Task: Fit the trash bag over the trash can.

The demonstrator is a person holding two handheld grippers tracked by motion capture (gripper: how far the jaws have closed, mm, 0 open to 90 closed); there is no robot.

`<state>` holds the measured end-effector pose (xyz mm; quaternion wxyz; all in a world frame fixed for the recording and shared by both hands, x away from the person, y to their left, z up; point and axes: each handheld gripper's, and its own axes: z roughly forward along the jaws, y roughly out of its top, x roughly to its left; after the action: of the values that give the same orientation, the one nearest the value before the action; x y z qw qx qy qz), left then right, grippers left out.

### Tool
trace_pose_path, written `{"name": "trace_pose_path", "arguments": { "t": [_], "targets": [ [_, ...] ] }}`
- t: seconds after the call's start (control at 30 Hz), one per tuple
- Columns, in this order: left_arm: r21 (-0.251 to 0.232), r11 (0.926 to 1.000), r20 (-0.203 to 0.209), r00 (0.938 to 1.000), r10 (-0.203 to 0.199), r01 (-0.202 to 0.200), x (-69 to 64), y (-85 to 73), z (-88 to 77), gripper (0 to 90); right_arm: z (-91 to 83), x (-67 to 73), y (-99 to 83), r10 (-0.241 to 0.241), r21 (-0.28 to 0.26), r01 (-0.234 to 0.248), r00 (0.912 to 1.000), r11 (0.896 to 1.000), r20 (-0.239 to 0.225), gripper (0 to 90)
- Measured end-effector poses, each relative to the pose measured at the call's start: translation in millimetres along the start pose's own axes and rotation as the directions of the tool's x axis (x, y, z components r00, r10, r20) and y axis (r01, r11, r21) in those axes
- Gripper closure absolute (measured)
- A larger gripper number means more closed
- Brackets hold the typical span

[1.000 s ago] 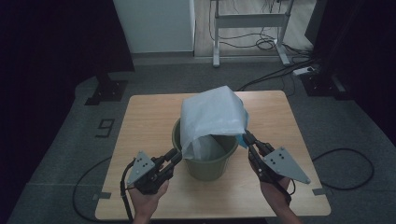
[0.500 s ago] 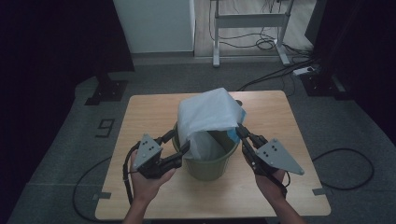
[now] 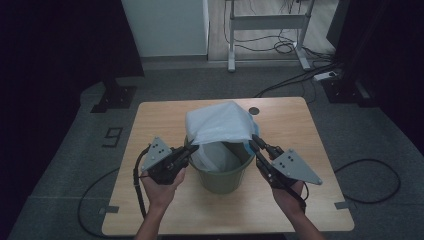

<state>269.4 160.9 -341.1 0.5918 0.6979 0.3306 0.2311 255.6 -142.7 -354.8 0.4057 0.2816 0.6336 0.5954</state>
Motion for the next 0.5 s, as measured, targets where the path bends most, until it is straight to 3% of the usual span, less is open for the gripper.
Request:
{"name": "trace_pose_path", "arguments": {
  "t": [0.13,0.3,0.5],
  "targets": [
    [-0.029,0.9988,-0.009,0.9992,-0.039,0.039,6.0,-2.6,-8.0,90.0,-1.0,2.2,-14.0,0.031,0.050,-0.031,0.9995,0.998,0.000,59.3],
    [-0.025,0.9971,0.004,0.9974,-0.072,0.072,11.5,-6.5,-13.0,90.0,-5.6,8.3,-35.2,0.065,0.091,-0.069,0.9968,0.994,0.047,44.8],
    [-0.045,0.9942,-0.002,0.9952,-0.098,0.098,16.4,-8.9,-22.8,90.0,-9.2,10.1,-56.4,0.111,0.118,-0.118,0.9919,0.986,0.062,44.8]
  ]
}}
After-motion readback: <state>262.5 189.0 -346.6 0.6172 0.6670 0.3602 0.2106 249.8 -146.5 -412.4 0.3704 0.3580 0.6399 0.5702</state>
